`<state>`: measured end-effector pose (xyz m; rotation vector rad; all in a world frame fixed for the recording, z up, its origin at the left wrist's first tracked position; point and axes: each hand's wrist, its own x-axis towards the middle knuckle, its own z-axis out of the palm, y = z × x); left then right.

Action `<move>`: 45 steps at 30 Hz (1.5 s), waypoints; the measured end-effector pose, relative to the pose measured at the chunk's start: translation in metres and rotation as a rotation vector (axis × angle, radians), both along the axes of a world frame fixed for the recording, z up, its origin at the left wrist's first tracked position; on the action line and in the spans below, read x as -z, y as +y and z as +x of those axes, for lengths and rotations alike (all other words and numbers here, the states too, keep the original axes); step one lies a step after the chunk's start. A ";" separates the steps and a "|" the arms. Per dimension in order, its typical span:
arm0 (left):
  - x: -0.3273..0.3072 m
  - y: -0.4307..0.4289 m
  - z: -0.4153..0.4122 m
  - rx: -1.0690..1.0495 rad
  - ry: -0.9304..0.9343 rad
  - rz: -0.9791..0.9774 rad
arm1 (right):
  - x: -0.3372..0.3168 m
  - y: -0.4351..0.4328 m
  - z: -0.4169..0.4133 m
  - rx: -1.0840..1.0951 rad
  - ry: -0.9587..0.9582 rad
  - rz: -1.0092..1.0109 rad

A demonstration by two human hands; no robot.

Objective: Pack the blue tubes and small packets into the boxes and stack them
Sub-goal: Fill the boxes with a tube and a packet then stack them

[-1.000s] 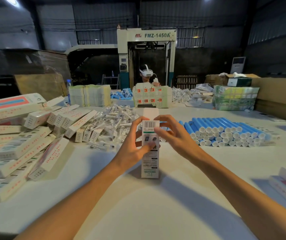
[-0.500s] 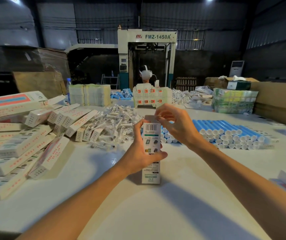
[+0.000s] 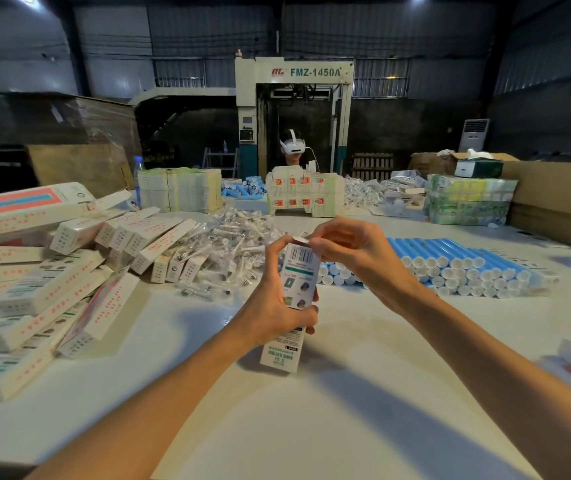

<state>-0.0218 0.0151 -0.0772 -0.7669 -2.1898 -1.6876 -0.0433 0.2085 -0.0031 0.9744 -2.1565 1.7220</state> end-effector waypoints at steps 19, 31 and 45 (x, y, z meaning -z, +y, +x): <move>-0.002 -0.006 0.002 0.063 -0.015 0.014 | -0.013 -0.002 0.001 0.037 -0.149 0.050; -0.008 0.000 0.009 -0.053 0.027 0.253 | 0.039 -0.015 0.015 0.021 -0.031 -0.109; -0.012 -0.001 0.013 -0.061 0.056 0.283 | 0.039 -0.022 0.015 -0.008 -0.186 -0.245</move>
